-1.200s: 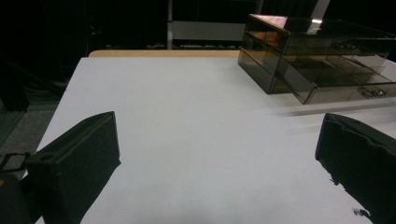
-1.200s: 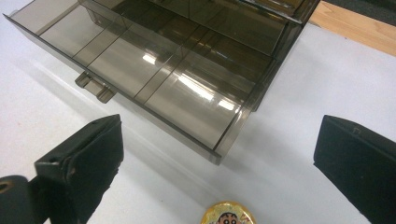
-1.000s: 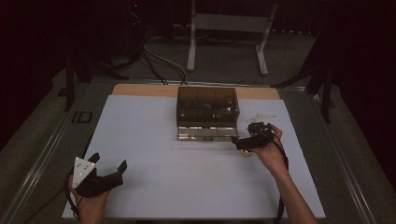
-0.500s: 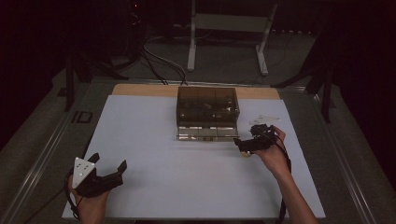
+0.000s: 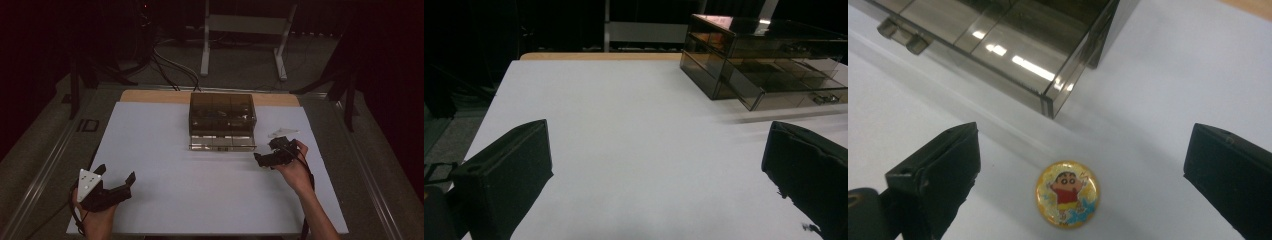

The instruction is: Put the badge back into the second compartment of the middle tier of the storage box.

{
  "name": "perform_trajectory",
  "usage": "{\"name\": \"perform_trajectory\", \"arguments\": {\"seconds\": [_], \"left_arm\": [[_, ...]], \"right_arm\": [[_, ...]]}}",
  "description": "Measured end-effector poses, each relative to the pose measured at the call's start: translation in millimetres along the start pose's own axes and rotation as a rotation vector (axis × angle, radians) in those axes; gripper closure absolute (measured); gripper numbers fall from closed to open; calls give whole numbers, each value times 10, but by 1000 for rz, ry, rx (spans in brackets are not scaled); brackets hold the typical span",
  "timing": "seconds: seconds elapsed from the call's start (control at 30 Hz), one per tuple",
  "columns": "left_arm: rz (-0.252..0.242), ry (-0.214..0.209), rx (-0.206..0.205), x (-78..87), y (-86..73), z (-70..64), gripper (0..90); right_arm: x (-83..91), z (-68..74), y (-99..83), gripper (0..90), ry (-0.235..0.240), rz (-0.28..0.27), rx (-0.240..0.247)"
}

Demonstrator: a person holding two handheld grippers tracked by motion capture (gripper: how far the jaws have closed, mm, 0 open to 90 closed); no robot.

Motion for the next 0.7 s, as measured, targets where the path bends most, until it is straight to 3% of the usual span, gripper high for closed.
{"name": "perform_trajectory", "arguments": {"seconds": [0.4, 0.7], "left_arm": [[-1, -1, 2, 1, 1, 1, 11], [-1, 0, 2, -1, -2, 2, 11]], "right_arm": [[-107, 21, -114, 70, -7, 54, -12], [-207, 24, -222, 201, -10, 83, -47]]}}
Point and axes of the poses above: each handheld gripper's, and its own axes: x roughly backward along the jaws, y roughly out of its top, z roughly to its left, the point moved 9 cm from there along -x, roughly forward along the jaws, and after that the axes turned 1 degree about z, right-handed, at the moved point
